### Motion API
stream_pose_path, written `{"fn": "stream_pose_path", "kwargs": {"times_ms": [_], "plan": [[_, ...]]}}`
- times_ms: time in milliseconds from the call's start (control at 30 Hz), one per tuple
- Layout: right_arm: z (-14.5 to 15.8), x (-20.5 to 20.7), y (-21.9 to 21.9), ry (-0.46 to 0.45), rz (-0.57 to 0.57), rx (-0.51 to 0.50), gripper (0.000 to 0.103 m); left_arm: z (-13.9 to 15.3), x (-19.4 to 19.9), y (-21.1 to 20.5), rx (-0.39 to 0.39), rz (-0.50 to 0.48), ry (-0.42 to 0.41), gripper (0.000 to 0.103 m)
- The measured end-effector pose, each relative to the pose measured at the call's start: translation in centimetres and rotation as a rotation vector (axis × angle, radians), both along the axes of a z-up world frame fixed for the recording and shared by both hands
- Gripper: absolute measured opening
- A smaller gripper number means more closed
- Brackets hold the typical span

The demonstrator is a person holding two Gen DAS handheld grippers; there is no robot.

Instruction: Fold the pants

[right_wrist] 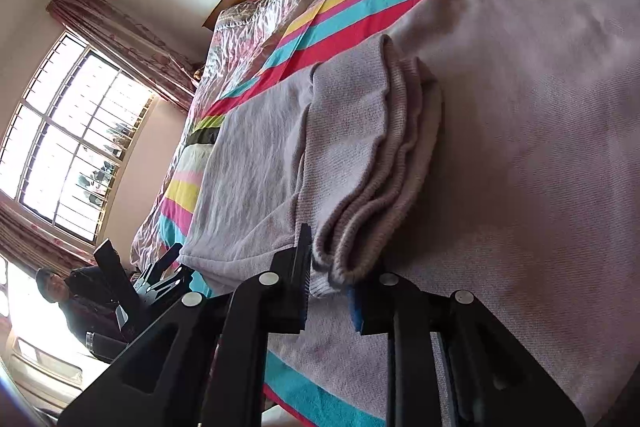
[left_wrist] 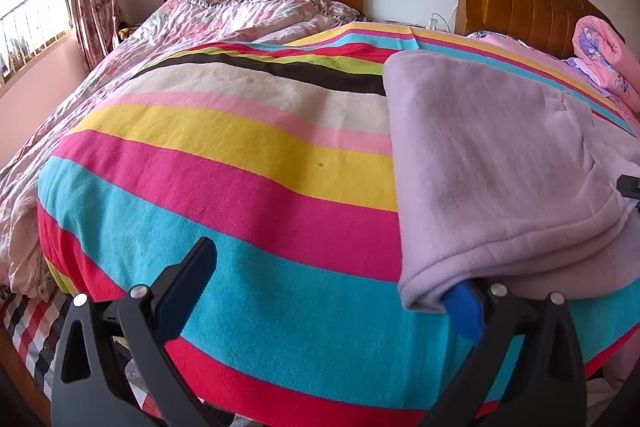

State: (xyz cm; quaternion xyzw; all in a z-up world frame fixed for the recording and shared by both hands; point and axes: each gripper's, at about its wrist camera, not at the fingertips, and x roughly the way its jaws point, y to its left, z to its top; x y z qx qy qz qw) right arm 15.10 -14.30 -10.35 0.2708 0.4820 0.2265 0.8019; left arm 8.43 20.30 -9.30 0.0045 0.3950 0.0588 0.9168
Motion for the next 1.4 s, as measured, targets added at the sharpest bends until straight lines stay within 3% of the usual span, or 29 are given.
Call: {"fn": "stream_pose_path", "kwargs": {"times_ms": [100, 167, 367, 467, 567, 967, 1100, 1200, 1267, 1333, 1400], "plan": [[-0.7, 0.3, 0.1, 0.021, 0.000, -0.006, 0.023, 0.1, -0.1, -0.3, 0.015, 0.007, -0.003, 0.102], [-0.9, 0.5, -0.1, 0.006, -0.009, 0.011, 0.015, 0.2, -0.2, -0.4, 0.026, 0.004, -0.003, 0.102], [4.3, -3.0, -1.7, -0.186, -0.055, -0.018, 0.013, 2.1, -1.2, -2.4, 0.108, -0.052, -0.047, 0.102], [2.0, -3.6, -3.3, -0.129, -0.090, -0.036, 0.013, 1.5, -0.9, -4.0, 0.163, -0.095, -0.038, 0.102], [-1.4, -3.4, -3.6, -0.044, -0.100, -0.021, 0.013, 0.5, -0.3, -4.1, 0.161, -0.076, -0.006, 0.102], [-1.6, -3.6, -3.8, -0.053, -0.084, -0.007, 0.013, 0.5, -1.4, -3.0, 0.106, -0.060, -0.005, 0.102], [-1.6, -3.7, -4.0, -0.049, -0.089, -0.018, 0.014, 0.6, -3.2, -2.6, 0.145, -0.105, 0.008, 0.102], [-0.8, -4.1, -4.3, -0.053, -0.074, -0.063, 0.032, 1.8, -5.0, -1.3, 0.128, -0.094, -0.004, 0.102], [0.8, -4.8, -5.1, -0.089, -0.108, -0.131, 0.053, 4.0, -5.7, -0.2, 0.063, -0.074, -0.046, 0.102], [3.4, -5.1, -5.3, -0.196, -0.159, -0.252, 0.057, 6.8, -5.1, 0.3, -0.030, -0.062, -0.103, 0.102], [5.7, -3.9, -4.2, -0.286, -0.130, -0.358, 0.061, 9.5, -3.3, -0.4, -0.171, -0.089, -0.145, 0.102]]}}
